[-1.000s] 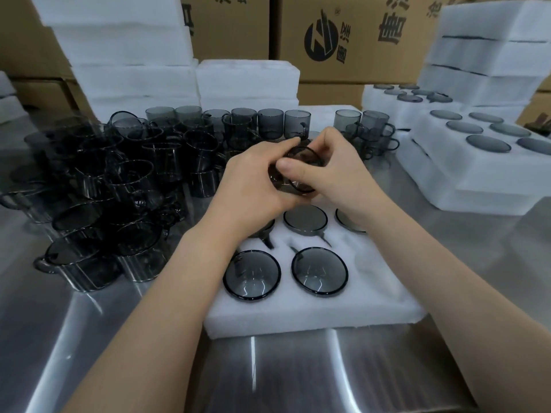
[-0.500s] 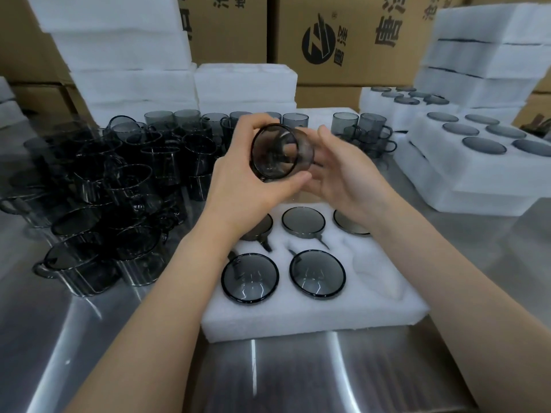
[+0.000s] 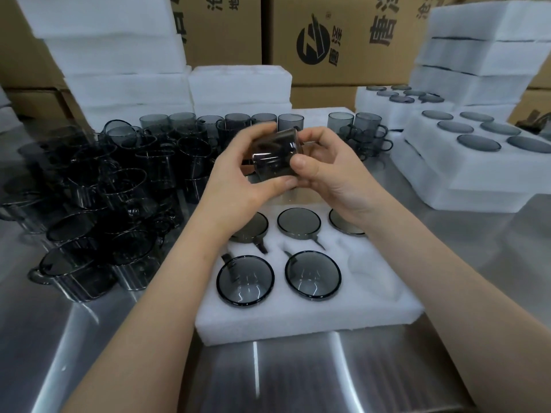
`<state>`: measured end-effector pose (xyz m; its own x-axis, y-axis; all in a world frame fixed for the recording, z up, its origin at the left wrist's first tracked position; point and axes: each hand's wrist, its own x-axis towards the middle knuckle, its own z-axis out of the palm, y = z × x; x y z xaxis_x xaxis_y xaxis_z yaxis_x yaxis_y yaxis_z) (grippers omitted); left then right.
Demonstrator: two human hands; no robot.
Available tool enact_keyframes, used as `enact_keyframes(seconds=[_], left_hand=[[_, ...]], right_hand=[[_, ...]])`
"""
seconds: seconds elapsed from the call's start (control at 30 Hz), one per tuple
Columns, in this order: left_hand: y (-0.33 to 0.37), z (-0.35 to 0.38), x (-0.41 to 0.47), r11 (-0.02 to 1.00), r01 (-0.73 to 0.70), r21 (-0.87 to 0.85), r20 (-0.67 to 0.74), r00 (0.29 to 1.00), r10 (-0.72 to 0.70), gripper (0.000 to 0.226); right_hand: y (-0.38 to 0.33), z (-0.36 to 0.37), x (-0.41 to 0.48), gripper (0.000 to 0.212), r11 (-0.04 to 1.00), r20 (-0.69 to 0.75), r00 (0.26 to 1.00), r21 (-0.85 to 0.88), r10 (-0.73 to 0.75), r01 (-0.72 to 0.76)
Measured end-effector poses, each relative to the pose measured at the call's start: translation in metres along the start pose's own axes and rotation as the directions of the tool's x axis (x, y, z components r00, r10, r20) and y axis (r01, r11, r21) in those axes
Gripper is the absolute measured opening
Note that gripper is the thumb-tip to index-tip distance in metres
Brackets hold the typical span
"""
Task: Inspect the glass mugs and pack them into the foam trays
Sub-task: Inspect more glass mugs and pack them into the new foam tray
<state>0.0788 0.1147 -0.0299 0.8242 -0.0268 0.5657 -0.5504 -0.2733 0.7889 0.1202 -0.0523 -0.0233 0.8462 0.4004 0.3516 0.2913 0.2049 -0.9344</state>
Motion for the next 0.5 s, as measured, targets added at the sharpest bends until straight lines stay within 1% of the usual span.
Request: enact_keyframes(seconds=[0.03,0.1,0.23,0.33,0.4,0.47,0.5], left_hand=[[-0.0008,-0.0006,0.0003,1.0,-0.002,0.009,0.031,1.0,0.002,0.064],[-0.002,-0.0009,0.001,1.0,-0.008,0.027,0.073,0.997,0.006,0.059],[-0.0015,0.0028,-0.0004,0.992,-0.043,0.118,0.143,0.989,0.026,0.063],[-0.0005,0.0026,-0.0007,0.991,-0.039,0.128,0.149,0.989,0.02,0.063],[0.0007,0.002,-0.0012,0.993,-0.033,0.114,0.15,0.989,0.015,0.062],[0.0021,0.003,-0.0017,0.994,-0.03,0.101,0.14,0.99,0.015,0.057],[0.0026,0.0037,-0.0017,0.996,-0.019,0.087,0.13,0.991,0.008,0.055]], right_hand=[[0.0007,0.0003,0.0,0.04,0.999,-0.023,0.999,-0.028,-0.023,0.022],[0.0009,0.0006,-0.0004,0.046,0.996,-0.054,0.997,-0.077,-0.058,0.054],[-0.0009,0.0022,-0.0015,0.048,0.974,-0.156,0.983,-0.22,-0.093,0.057],[-0.0023,0.0028,-0.0017,0.037,0.964,-0.205,0.971,-0.256,-0.125,0.07],[-0.0028,0.0021,-0.0009,0.03,0.979,-0.238,0.966,-0.196,-0.1,0.053],[-0.004,0.0009,-0.0001,0.031,0.998,-0.229,0.973,-0.052,-0.034,0.023],[-0.0044,0.0,0.0007,0.029,1.0,-0.197,0.98,0.023,-0.001,0.006]])
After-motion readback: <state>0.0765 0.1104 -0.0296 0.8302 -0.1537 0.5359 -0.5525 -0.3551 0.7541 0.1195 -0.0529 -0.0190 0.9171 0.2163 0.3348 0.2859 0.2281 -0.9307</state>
